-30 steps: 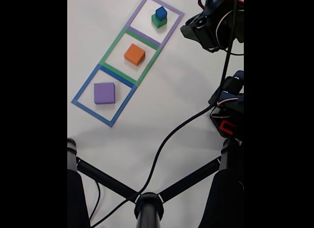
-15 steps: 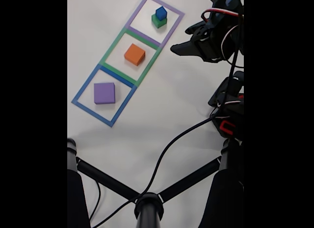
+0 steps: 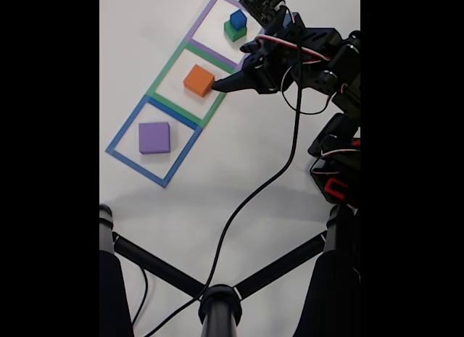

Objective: Tower of hanoi

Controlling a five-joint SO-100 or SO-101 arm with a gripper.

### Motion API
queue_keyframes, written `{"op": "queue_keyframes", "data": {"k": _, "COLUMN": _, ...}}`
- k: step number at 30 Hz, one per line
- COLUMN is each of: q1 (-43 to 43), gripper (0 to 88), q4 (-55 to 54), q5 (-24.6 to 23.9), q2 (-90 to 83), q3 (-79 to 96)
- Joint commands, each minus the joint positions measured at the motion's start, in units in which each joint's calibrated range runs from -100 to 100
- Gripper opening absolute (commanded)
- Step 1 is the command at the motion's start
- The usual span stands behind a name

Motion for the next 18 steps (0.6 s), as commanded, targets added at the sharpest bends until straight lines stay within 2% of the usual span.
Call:
{"op": "queue_keyframes", "data": {"k": 1, "q1": 0.5, "gripper": 35.3, "q4": -16.5, "q5": 1.0, "q2": 1.7, "q3": 8.0}}
{"op": "queue_keyframes", "data": {"k": 8, "q1": -0.2, "gripper": 37.8, "q4": -46.8, "q5": 1.0, "q2": 9.3, "q3": 23.4}}
{"op": "queue_keyframes", "data": {"k": 18, "q1": -0.1, "gripper": 37.6, "q4": -78.9, "q5": 1.0, "q2": 30.4, "q3": 32.0}}
